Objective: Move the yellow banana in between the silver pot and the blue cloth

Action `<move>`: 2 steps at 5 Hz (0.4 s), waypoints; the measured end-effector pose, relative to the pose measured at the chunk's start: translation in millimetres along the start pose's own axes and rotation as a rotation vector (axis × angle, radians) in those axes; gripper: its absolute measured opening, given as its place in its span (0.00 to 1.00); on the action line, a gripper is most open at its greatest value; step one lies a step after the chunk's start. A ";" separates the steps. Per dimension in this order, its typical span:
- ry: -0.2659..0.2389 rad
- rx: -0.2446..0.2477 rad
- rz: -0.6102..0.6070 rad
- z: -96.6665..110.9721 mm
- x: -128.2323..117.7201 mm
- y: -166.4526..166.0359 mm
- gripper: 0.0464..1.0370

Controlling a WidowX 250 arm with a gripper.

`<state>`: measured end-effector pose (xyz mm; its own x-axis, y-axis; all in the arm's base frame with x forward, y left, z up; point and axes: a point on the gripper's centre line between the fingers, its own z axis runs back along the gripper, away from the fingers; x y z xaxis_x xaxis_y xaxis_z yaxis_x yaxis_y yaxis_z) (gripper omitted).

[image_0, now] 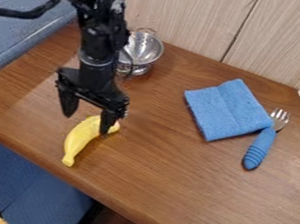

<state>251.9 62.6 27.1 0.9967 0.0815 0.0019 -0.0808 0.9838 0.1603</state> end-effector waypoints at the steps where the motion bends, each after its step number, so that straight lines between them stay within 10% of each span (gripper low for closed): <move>1: 0.026 -0.025 -0.077 -13.7 -0.9 -5.1 0.96; 2: 0.047 -0.075 -0.177 -30.1 -1.5 -14.8 0.91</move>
<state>251.3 52.7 -5.0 0.9939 -0.0882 -0.0666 0.0934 0.9924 0.0803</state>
